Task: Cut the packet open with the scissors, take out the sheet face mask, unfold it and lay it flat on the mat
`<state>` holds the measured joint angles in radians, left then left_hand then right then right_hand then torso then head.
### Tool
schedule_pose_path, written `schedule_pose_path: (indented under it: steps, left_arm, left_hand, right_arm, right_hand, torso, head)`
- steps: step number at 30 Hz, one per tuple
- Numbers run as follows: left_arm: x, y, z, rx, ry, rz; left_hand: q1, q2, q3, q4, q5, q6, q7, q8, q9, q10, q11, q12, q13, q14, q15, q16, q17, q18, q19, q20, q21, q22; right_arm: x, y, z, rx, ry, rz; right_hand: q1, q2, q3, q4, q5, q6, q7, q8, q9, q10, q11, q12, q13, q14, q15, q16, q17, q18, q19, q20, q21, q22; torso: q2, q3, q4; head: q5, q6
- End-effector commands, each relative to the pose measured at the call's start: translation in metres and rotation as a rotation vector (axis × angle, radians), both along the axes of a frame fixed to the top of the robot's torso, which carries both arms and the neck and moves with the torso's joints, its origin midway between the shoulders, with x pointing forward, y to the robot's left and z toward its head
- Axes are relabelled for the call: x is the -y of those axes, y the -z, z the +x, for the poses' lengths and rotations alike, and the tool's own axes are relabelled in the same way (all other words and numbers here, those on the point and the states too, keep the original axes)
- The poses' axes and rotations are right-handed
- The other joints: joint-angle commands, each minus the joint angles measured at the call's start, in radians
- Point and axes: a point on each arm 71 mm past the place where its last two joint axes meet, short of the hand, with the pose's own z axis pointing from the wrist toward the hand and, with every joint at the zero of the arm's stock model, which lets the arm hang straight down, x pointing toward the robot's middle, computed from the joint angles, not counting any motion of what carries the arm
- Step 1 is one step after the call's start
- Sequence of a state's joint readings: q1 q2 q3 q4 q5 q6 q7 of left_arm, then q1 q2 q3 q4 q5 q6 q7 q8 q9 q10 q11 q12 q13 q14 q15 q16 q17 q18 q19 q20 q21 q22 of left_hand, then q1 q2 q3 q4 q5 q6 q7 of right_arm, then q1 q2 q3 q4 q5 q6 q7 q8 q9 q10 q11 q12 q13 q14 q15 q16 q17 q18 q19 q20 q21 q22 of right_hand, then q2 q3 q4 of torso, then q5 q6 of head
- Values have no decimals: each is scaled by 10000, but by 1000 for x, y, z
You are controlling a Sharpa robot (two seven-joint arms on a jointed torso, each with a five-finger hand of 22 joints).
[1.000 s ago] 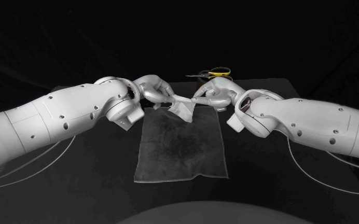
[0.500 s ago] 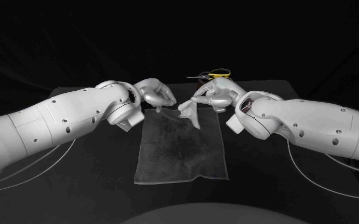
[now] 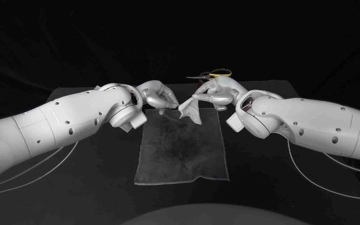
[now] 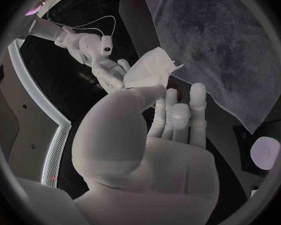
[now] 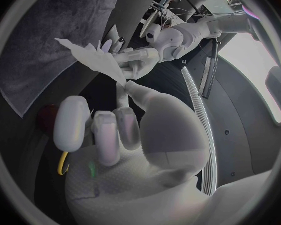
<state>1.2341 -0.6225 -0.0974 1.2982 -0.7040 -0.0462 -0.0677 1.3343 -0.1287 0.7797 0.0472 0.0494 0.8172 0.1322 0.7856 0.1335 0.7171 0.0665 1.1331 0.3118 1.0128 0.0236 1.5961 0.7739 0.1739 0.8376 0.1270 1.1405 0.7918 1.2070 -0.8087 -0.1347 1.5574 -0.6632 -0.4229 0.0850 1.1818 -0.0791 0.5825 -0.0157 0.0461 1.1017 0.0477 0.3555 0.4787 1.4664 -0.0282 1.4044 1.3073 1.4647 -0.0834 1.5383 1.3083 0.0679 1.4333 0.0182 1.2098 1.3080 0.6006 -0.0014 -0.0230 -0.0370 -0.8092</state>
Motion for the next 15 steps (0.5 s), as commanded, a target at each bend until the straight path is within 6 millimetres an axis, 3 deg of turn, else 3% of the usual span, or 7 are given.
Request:
schedule_pose_path:
  steps: [1, 3, 5, 7, 10, 12, 15]
  left_arm:
    - [1, 0, -1, -369, 37, -514]
    - [1, 0, -2, -471, 74, -550]
    - [1, 2, -3, -586, 160, -573]
    - [1, 4, -5, -783, 323, -618]
    - [1, 8, -9, -1209, 597, -777]
    - [1, 10, -11, -1541, 756, -926]
    - [0, 14, -14, -1911, 963, -1091]
  left_hand:
    - [50, -151, -37, -98, -22, -331, 132, -274, 52, 33, 67, -111, -49, -147, 6, -70, -78, 102, -45, 7, -31, -15]
    - [-152, -501, -267, -58, -33, -783, 257, -652, -84, -127, 223, -328, -154, -793, 121, -124, -895, 72, -132, 51, -114, -62]
    - [-567, -1298, -917, -14, -40, -1376, 418, -1092, -247, -598, 487, -729, -332, -1869, 356, -313, -2153, 7, -351, 193, -383, -206]
    - [-513, -1503, -1468, -78, -38, -1693, 519, -1370, -337, -837, 671, -1025, -494, -2574, 553, -503, -2879, -1, -532, 384, -710, -407]
    - [37, -1331, -2079, -316, -21, -1945, 413, -1641, -431, -1246, 927, -1511, -783, -3017, 804, -750, -3025, 49, -734, 673, -1124, -683]
    - [781, -1071, -1794, -742, -6, -1929, 471, -1700, -451, -1329, 988, -1651, -885, -3195, 828, -828, -3071, 84, -771, 711, -1075, -660]
    - [927, -1077, -1631, -1014, -7, -1849, 567, -1805, -491, -1433, 1108, -1831, -1033, -3419, 940, -887, -3126, 68, -962, 787, -807, -470]
  right_arm:
    - [0, -2, 0, 166, 46, 33]
    - [-1, -3, 0, 176, 34, 34]
    - [-1, -3, 0, 189, 19, 38]
    - [-2, -4, 0, 208, 1, 37]
    - [-2, -4, 0, 235, -8, 33]
    - [-2, -4, 0, 246, -8, 29]
    - [-2, -5, 0, 256, -8, 26]
  right_hand:
    - [-22, 108, 877, -819, 25, 34, -23, 30, 705, 773, -33, -48, 1771, 968, -60, 29, 2278, 55, 40, 21, -24, 1647]
    - [-22, 108, 877, -819, 25, 34, -23, 30, 705, 773, -33, -48, 1771, 968, -60, 29, 2278, 55, 40, 21, -24, 1647]
    - [-22, 108, 877, -819, 25, 34, -23, 30, 705, 773, -33, -48, 1771, 968, -60, 29, 2278, 55, 40, 21, -24, 1647]
    - [-22, 108, 877, -819, 25, 34, -23, 30, 705, 773, -33, -48, 1771, 968, -60, 29, 2278, 55, 40, 21, -24, 1647]
    - [-22, 108, 877, -819, 25, 34, -23, 30, 705, 773, -33, -48, 1771, 968, -60, 29, 2278, 55, 40, 21, -24, 1647]
    - [-22, 108, 877, -819, 25, 34, -23, 30, 705, 773, -33, -48, 1771, 968, -60, 29, 2278, 55, 40, 21, -24, 1647]
    - [-22, 108, 877, -819, 25, 34, -23, 30, 705, 773, -33, -48, 1771, 968, -60, 29, 2278, 55, 40, 21, -24, 1647]
  torso:
    - [7, 7, -3]
    - [2, 5, -2]
    - [-3, 0, 3]
    - [-6, 2, 2]
    - [-4, -2, 3]
    - [-1, -3, 1]
    - [1, -6, -4]
  head:
    - [-4, 22]
    - [-7, 27]
    - [-1, 39]
    - [-5, 39]
    - [-14, 53]
    - [-21, 58]
    - [-4, 70]
